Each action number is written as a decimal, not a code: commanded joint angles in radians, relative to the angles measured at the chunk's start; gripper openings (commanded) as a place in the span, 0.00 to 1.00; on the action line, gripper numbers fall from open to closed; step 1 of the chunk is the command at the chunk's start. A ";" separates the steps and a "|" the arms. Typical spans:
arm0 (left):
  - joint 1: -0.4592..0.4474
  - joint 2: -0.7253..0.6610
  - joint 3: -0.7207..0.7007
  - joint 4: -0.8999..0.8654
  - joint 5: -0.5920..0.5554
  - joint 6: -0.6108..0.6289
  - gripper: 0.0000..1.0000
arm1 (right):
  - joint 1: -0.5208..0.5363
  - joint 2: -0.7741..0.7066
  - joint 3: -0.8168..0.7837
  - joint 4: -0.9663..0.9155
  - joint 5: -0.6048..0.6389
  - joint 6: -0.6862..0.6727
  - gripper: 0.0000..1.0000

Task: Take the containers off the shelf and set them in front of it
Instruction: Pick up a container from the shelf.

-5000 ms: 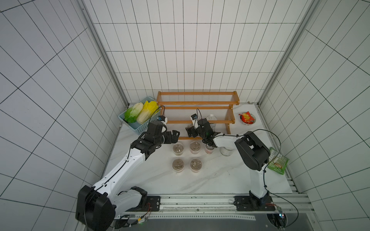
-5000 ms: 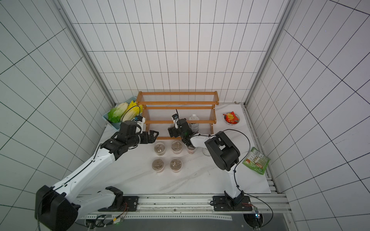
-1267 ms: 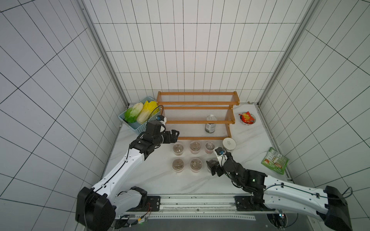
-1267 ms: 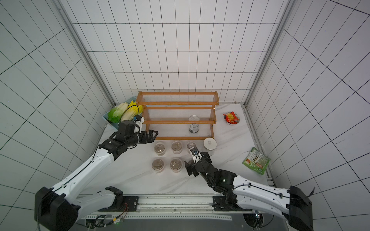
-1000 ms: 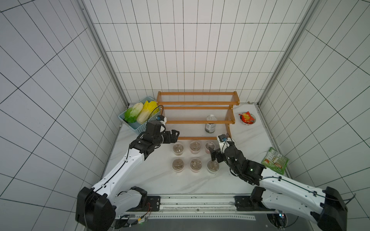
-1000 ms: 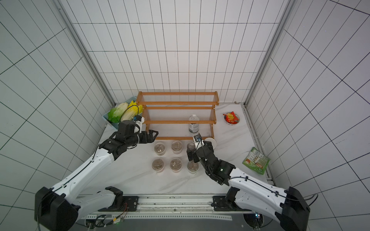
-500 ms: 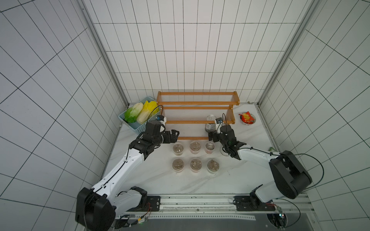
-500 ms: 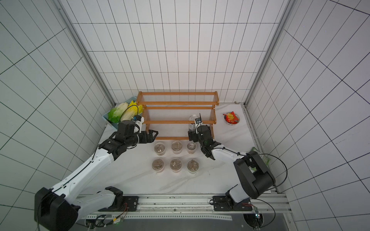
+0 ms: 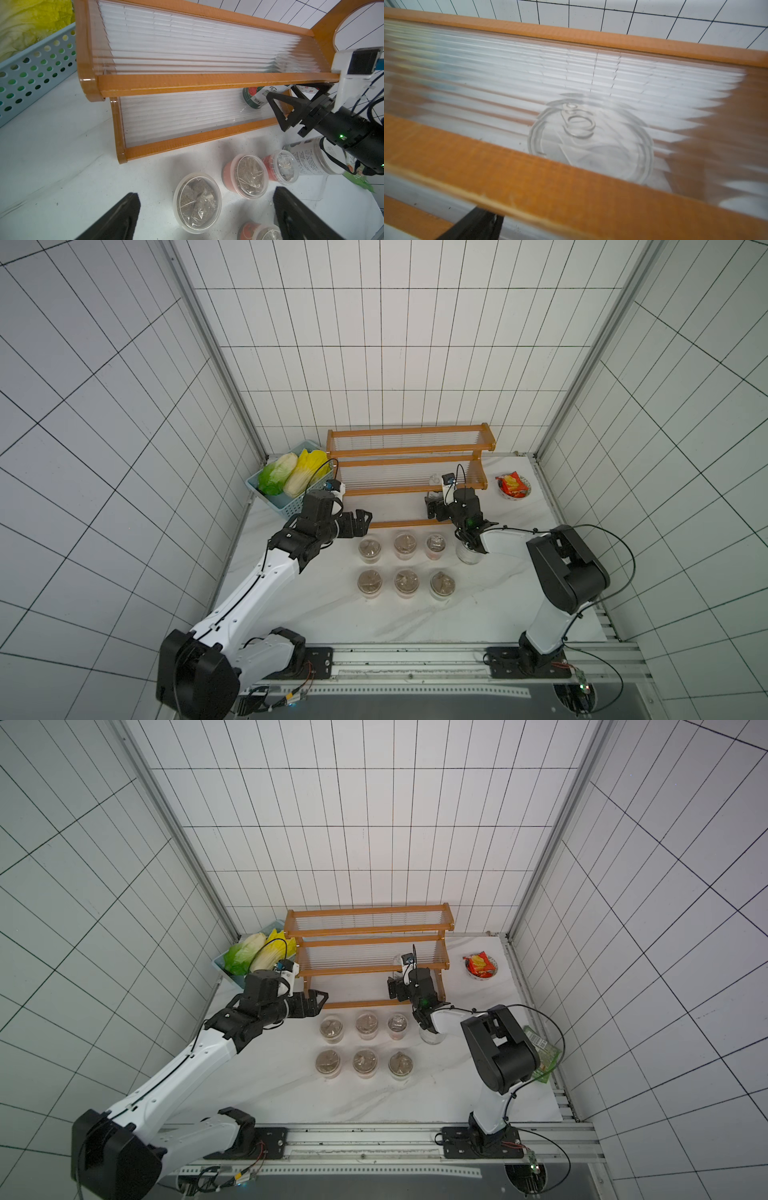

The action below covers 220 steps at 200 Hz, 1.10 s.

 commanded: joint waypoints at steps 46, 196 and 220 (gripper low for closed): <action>0.003 0.006 0.026 0.013 -0.004 0.007 0.98 | -0.010 0.057 0.073 0.050 0.135 0.055 0.99; 0.003 0.010 0.024 0.013 -0.007 0.010 0.98 | 0.011 0.184 0.163 0.174 0.218 0.057 0.97; 0.003 0.012 0.023 0.014 -0.006 0.010 0.98 | 0.011 0.189 0.157 0.188 0.217 0.043 0.87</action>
